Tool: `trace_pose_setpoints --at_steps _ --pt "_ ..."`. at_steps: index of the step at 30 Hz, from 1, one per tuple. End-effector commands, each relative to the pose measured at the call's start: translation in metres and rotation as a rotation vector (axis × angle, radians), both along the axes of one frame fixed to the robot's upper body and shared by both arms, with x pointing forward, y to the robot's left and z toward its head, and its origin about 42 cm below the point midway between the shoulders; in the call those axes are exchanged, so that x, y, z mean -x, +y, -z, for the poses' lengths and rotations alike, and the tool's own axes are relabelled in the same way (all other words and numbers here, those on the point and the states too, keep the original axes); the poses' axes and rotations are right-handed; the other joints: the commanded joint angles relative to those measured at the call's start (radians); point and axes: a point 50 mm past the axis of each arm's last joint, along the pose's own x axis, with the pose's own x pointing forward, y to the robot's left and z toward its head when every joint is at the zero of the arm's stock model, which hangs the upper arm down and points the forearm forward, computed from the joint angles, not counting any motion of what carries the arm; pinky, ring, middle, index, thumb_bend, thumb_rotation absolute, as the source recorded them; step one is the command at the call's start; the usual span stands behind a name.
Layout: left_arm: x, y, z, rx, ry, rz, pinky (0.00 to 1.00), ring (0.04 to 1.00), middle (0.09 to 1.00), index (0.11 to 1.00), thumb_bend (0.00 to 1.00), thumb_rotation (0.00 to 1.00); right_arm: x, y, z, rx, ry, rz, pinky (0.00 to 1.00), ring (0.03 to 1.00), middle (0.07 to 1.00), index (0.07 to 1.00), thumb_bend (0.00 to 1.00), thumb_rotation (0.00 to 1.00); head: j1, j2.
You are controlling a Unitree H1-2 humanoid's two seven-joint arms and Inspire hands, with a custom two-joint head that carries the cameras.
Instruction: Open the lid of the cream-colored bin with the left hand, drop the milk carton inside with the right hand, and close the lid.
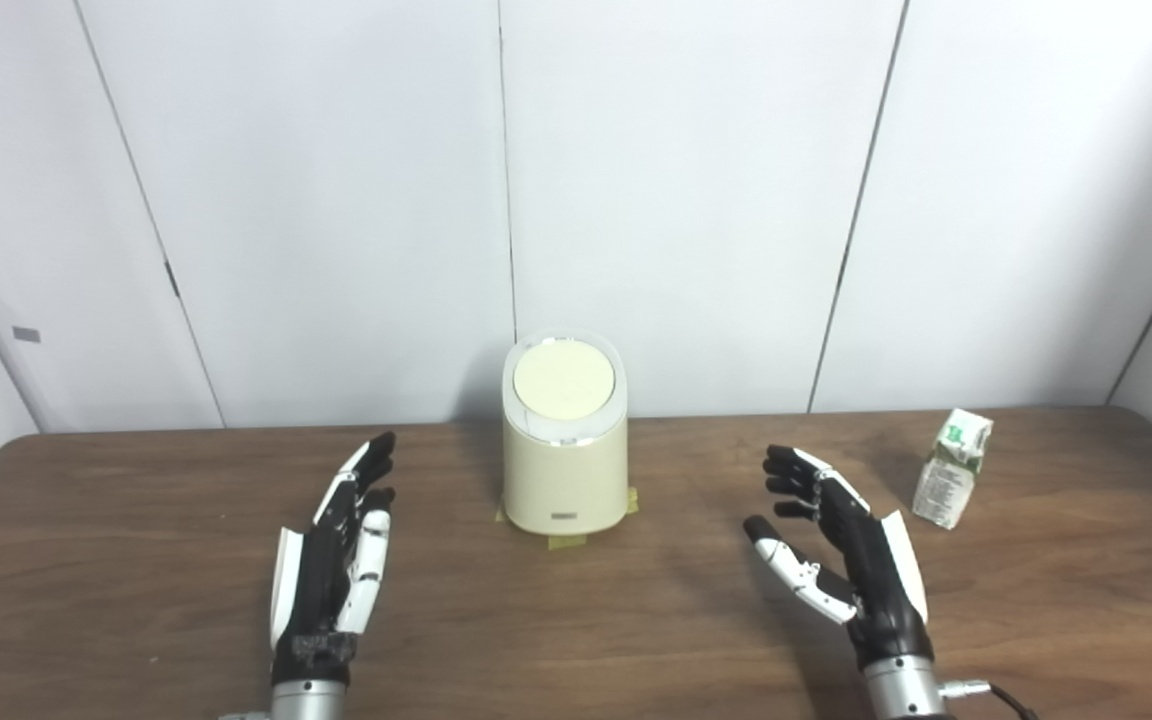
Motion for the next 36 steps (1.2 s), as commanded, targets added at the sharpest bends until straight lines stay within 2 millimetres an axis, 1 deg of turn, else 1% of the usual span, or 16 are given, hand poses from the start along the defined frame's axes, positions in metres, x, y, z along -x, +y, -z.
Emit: trace_pose_setpoints --at_steps 1,5,8,11,14,16,18,21,23,25,26,29,32,36 --pt "0.012 0.007 0.01 -0.044 0.037 0.001 0.83 0.895 0.902 0.885 0.24 0.89 0.01 0.002 0.014 0.004 0.023 -0.001 0.66 0.745 0.769 0.768 0.22 0.38 0.0 0.0" --pt "0.004 0.003 -0.01 -0.049 0.013 0.01 0.85 0.912 0.925 0.904 0.29 0.9 0.01 0.003 0.014 -0.003 0.028 -0.002 0.66 0.745 0.769 0.767 0.23 0.39 -0.002 -0.002" --pt "-0.008 0.001 -0.027 -0.086 -0.024 -0.005 0.83 0.904 0.919 0.898 0.3 0.89 0.01 0.003 0.014 0.003 0.03 -0.002 0.65 0.737 0.764 0.767 0.22 0.4 -0.002 -0.002" --pt "-0.019 -0.003 -0.043 -0.09 -0.037 -0.016 0.85 0.913 0.92 0.899 0.36 0.89 0.01 0.003 0.014 0.015 0.029 0.004 0.64 0.737 0.765 0.767 0.22 0.4 0.0 -0.001" --pt "-0.032 -0.012 -0.061 -0.09 -0.054 -0.011 0.86 0.924 0.936 0.92 0.39 0.92 0.01 0.003 0.013 0.015 0.029 0.006 0.64 0.733 0.764 0.766 0.22 0.39 0.0 -0.001" --pt "-0.04 -0.02 -0.072 -0.085 -0.059 -0.002 0.88 0.936 0.949 0.94 0.45 0.95 0.009 0.003 0.014 0.009 0.026 -0.001 0.64 0.738 0.767 0.767 0.22 0.38 -0.003 -0.002" --pt "-0.047 -0.027 -0.082 -0.084 -0.059 0.007 0.9 0.951 0.962 0.955 0.49 0.95 0.009 0.003 0.014 -0.001 0.028 -0.008 0.65 0.742 0.768 0.769 0.22 0.37 -0.003 -0.005" --pt "-0.056 -0.037 -0.096 -0.101 -0.042 0.008 0.9 0.963 0.98 0.976 0.53 0.88 0.009 0.003 0.015 -0.01 0.027 -0.011 0.66 0.745 0.769 0.771 0.22 0.37 -0.002 -0.004" --pt "-0.061 -0.042 -0.105 -0.116 -0.028 0.007 0.9 0.971 0.996 0.991 0.53 0.8 0.009 0.003 0.015 0.003 0.022 -0.004 0.65 0.735 0.761 0.765 0.23 0.38 0.0 -0.005" --pt "-0.064 -0.046 -0.111 -0.133 -0.02 0.007 0.89 0.976 0.999 0.998 0.55 0.76 0.008 0.003 0.015 0.01 0.023 0.0 0.64 0.733 0.76 0.764 0.23 0.39 0.0 -0.004" --pt "-0.066 -0.047 -0.114 -0.15 -0.015 0.004 0.9 0.983 1.0 1.0 0.58 0.74 0.008 0.003 0.015 0.008 0.024 -0.001 0.65 0.735 0.763 0.765 0.23 0.4 0.0 -0.004" --pt "-0.073 -0.052 -0.122 -0.183 0.003 -0.005 0.91 0.995 1.0 1.0 0.62 0.71 0.007 0.004 0.016 0.007 0.026 -0.003 0.64 0.732 0.761 0.766 0.24 0.43 0.001 -0.007" --pt "-0.078 -0.059 -0.131 -0.219 0.03 -0.023 0.92 1.0 1.0 1.0 0.66 0.6 0.007 0.004 0.016 0.003 0.03 -0.003 0.63 0.727 0.758 0.763 0.24 0.45 0.0 -0.01" --pt "-0.085 -0.07 -0.142 -0.271 0.05 -0.057 0.89 1.0 1.0 1.0 0.65 0.55 0.006 0.005 0.016 0.011 0.028 -0.002 0.63 0.728 0.756 0.764 0.25 0.46 0.0 -0.01"
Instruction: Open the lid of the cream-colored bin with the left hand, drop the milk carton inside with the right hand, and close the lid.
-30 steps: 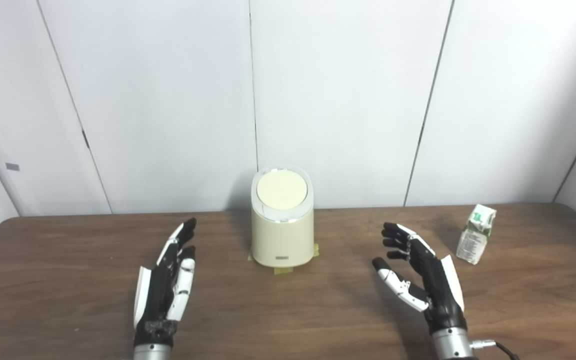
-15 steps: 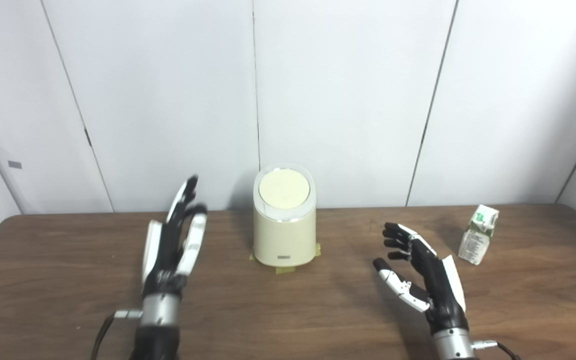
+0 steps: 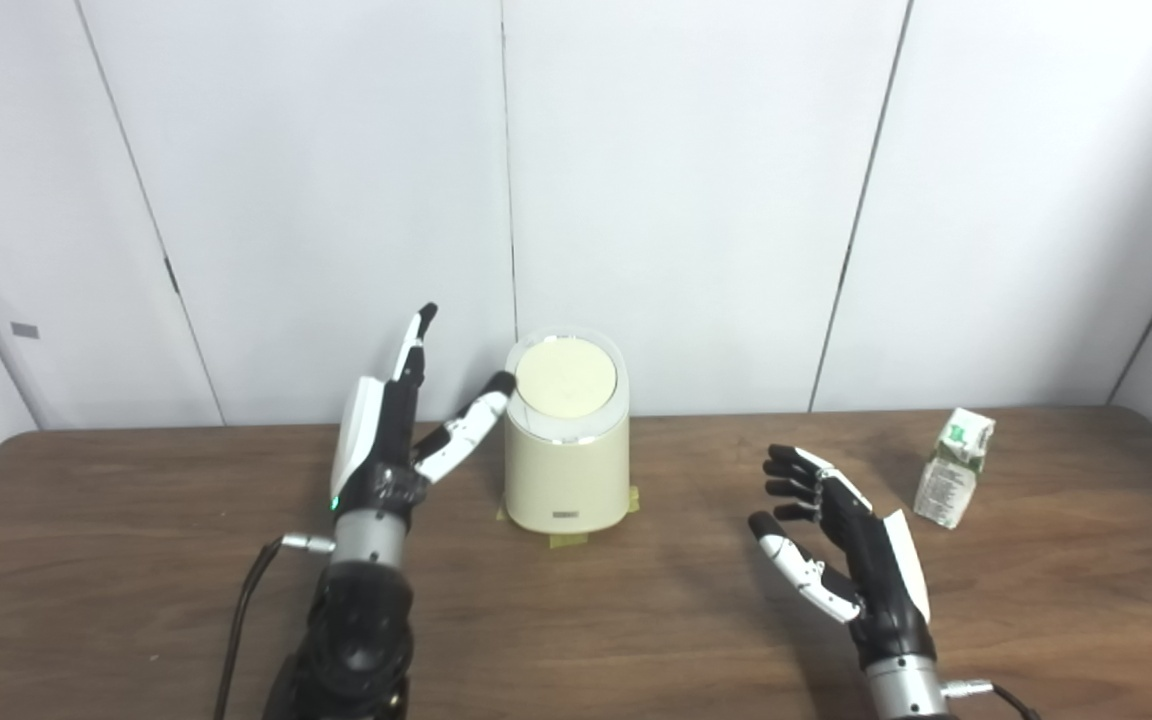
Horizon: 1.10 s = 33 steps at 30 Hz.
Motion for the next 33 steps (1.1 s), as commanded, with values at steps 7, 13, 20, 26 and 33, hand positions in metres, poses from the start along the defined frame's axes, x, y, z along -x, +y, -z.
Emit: trace_pose_setpoints --at_steps 7,13,20,26,33 --pt "-0.018 -0.023 -0.039 -0.127 -0.073 -0.045 0.99 1.0 1.0 1.0 0.65 0.52 0.006 0.007 0.017 -0.012 0.037 -0.016 0.63 0.725 0.758 0.77 0.26 0.48 -0.003 -0.003" --pt "-0.035 -0.03 -0.042 -0.199 -0.06 -0.082 1.0 1.0 1.0 1.0 0.66 0.41 0.005 0.008 0.016 -0.002 0.043 -0.012 0.62 0.719 0.764 0.772 0.25 0.51 -0.004 -0.006" --pt "-0.052 -0.038 -0.046 -0.25 -0.015 -0.107 1.0 1.0 1.0 1.0 0.65 0.48 0.006 0.01 0.016 -0.012 0.037 -0.017 0.64 0.731 0.771 0.773 0.25 0.5 -0.01 -0.006" --pt "-0.073 -0.038 -0.048 -0.255 -0.001 -0.129 1.0 1.0 1.0 1.0 0.65 0.46 0.006 0.011 0.016 -0.008 0.035 -0.022 0.63 0.726 0.769 0.771 0.25 0.5 -0.013 -0.008" --pt "-0.083 -0.044 -0.048 -0.286 0.017 -0.151 1.0 1.0 1.0 1.0 0.69 0.43 0.005 0.01 0.017 0.001 0.035 -0.019 0.63 0.723 0.764 0.771 0.25 0.52 -0.013 -0.008"
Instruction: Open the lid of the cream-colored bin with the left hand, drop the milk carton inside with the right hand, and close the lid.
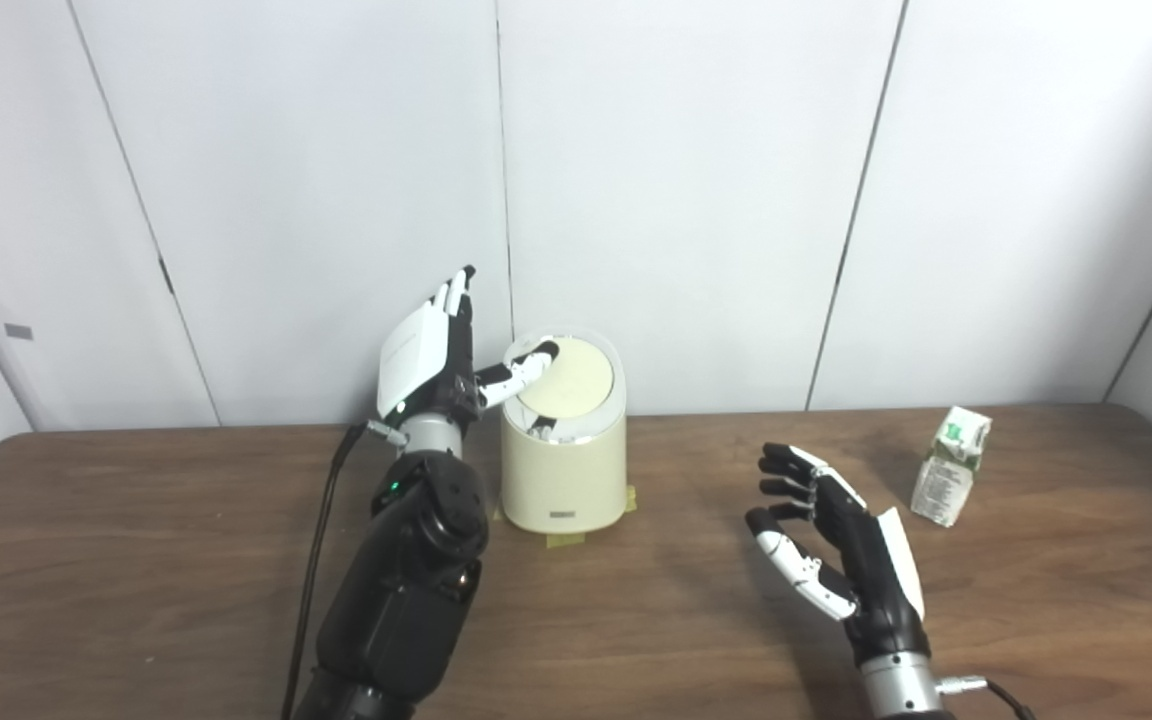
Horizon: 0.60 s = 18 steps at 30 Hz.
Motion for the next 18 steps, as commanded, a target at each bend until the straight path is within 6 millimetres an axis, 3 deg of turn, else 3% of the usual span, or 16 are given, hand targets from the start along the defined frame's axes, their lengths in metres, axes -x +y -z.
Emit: trace_pose_setpoints --at_steps 1,8,14,18 --pt "-0.009 -0.01 -0.035 -0.014 -0.101 -0.003 1.0 1.0 1.0 1.0 0.69 0.42 0.006 0.007 0.017 -0.009 0.035 -0.01 0.63 0.723 0.764 0.771 0.25 0.51 0.001 0.0" --pt "-0.014 -0.011 -0.026 -0.033 -0.09 0.0 1.0 1.0 1.0 1.0 0.75 0.41 0.006 0.008 0.017 -0.006 0.041 -0.005 0.61 0.712 0.758 0.766 0.25 0.5 0.0 0.002" --pt "-0.014 -0.007 -0.018 -0.063 -0.037 0.016 1.0 1.0 1.0 1.0 0.86 0.44 0.006 0.009 0.017 -0.009 0.037 -0.007 0.61 0.708 0.755 0.765 0.25 0.5 -0.001 0.003" --pt "-0.013 -0.004 -0.015 -0.069 0.0 0.034 1.0 1.0 1.0 1.0 0.98 0.37 0.006 0.009 0.018 -0.026 0.039 -0.011 0.63 0.719 0.762 0.772 0.26 0.5 -0.002 0.005"
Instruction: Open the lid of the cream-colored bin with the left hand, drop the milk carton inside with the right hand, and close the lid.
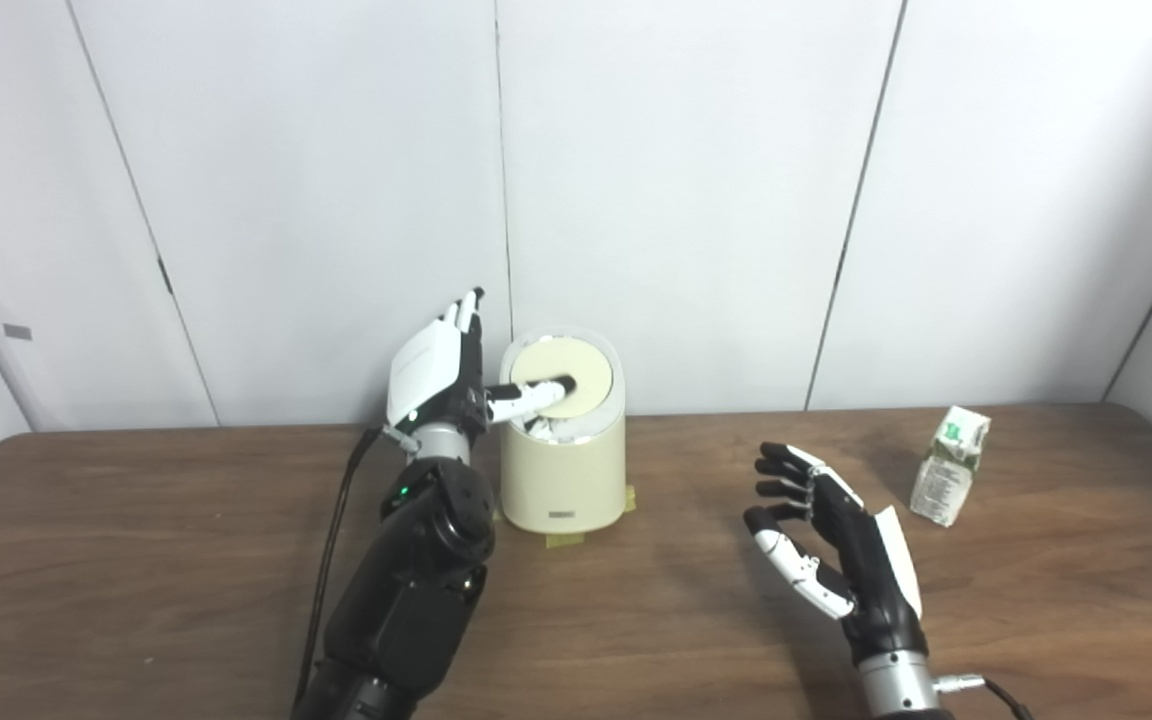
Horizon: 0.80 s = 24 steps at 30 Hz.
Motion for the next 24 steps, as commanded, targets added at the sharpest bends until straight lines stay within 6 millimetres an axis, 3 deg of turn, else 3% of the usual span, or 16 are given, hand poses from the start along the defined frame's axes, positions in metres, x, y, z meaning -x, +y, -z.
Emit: trace_pose_setpoints --at_steps 1,6,15,21,24 --pt "-0.0077 -0.0017 -0.0317 -0.015 -0.072 0.011 1.0 1.0 1.0 1.0 0.99 0.34 0.0064 0.0092 0.017 -0.017 0.04 -0.01 0.63 0.72 0.763 0.773 0.26 0.5 0.0 0.0" --pt "-0.0072 -0.0004 -0.0277 -0.056 -0.048 0.016 1.0 1.0 1.0 1.0 1.0 0.23 0.0071 0.009 0.016 -0.015 0.044 -0.008 0.63 0.726 0.77 0.776 0.27 0.52 -0.001 0.004" --pt "-0.0075 0.0019 -0.0274 -0.364 -0.041 -0.035 1.0 1.0 1.0 1.0 1.0 0.11 0.0072 0.0074 0.0156 -0.001 0.038 -0.013 0.62 0.712 0.759 0.769 0.25 0.49 0.0 0.007" --pt "-0.0085 0.0057 -0.0265 -0.493 -0.033 -0.082 1.0 1.0 1.0 1.0 0.99 0.07 0.0067 0.0078 0.0155 -0.002 0.04 -0.011 0.61 0.708 0.755 0.767 0.25 0.48 0.0 0.004" --pt "-0.0066 0.007 -0.0258 -0.465 -0.035 -0.089 1.0 1.0 1.0 1.0 0.97 0.12 0.0068 0.0084 0.0148 0.002 0.041 -0.011 0.61 0.711 0.755 0.77 0.25 0.49 -0.001 0.005"
